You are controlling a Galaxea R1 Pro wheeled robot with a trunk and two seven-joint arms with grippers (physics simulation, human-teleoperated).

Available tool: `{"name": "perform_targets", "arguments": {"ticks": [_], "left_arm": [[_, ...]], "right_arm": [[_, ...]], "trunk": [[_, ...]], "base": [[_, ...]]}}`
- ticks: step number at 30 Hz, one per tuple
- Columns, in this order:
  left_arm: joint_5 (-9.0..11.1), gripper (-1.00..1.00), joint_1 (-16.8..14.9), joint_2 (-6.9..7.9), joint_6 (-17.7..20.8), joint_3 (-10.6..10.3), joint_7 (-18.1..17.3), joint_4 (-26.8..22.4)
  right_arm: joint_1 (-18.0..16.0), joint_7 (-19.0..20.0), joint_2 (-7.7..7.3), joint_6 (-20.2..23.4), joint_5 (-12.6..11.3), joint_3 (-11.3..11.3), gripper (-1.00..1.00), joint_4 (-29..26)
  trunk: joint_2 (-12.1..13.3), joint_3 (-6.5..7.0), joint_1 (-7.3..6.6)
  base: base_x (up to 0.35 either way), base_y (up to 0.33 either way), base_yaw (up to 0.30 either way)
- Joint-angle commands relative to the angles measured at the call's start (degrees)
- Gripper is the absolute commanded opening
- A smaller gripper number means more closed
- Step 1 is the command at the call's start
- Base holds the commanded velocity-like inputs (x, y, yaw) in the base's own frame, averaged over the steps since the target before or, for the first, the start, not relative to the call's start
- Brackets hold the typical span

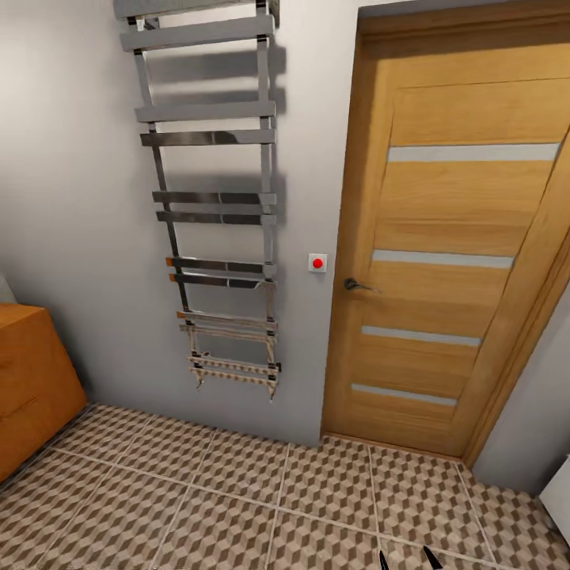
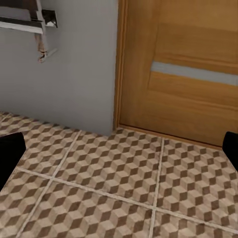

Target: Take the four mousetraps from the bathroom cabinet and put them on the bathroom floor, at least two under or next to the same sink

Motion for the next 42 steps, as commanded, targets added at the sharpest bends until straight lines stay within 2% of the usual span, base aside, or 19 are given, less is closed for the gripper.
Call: {"name": "perform_targets", "arguments": {"ticks": [1, 42], "left_arm": [[0.08, 1.00, -0.10, -0.03, -0.24, -0.48, 0.39, 0.20], [0.10, 1.00, -0.10, -0.03, -0.24, -0.50, 0.55, 0.14]], "right_arm": [[-0.02, 0.21, -0.02, -0.14, -0.59, 0.43, 1.00, 0.01], [-0.02, 0.21, 0.06, -0.14, -0.59, 0.43, 1.00, 0.01]], "trunk": [[-0.10, -0.12, 0.03], [-0.10, -1.00, 0.03]], "base": [[0.000, 0.000, 0.286], [0.000, 0.000, 0.286]]}}
